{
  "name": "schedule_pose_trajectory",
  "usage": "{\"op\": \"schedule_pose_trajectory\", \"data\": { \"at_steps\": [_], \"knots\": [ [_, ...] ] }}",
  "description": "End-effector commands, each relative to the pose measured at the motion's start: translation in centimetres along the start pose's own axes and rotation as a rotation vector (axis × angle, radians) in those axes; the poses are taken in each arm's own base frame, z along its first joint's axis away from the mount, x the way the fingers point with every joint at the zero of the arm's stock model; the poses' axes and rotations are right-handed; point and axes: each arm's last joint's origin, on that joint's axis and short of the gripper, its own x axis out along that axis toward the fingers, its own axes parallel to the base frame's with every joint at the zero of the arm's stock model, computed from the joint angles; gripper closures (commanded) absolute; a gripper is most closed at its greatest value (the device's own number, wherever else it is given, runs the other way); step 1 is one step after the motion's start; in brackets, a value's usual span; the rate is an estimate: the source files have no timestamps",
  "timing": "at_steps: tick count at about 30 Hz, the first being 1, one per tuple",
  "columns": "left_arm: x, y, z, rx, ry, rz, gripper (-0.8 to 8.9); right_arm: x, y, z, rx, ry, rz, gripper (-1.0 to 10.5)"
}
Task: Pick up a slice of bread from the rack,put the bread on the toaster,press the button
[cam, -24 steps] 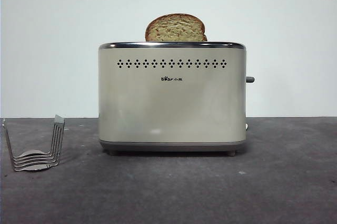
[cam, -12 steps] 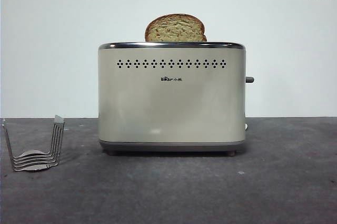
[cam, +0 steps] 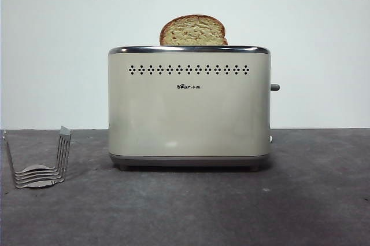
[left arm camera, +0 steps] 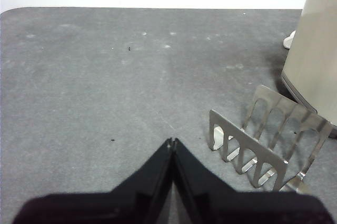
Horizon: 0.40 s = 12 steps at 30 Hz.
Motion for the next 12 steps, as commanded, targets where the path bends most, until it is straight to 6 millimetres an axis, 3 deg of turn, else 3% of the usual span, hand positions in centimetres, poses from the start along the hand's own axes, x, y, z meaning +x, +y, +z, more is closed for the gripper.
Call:
{"op": "schedule_pose_trajectory", "data": {
  "at_steps": [1, 4, 12],
  "knots": [
    [0.1, 0.0, -0.2, 0.011, 0.002, 0.002, 8.16, -1.2, -0.8, -5.5, 0.010, -0.104, 0.020, 9.5],
    [0.1, 0.0, -0.2, 0.011, 0.002, 0.002, 8.16, -2.4, -1.2, -8.0, -0.003, -0.136, 0.023, 9.5],
    [0.1, 0.0, -0.2, 0.011, 0.002, 0.002, 8.16, -3.2, -1.4, -9.1, -0.142, -0.110, 0.011, 9.5]
  ]
}}
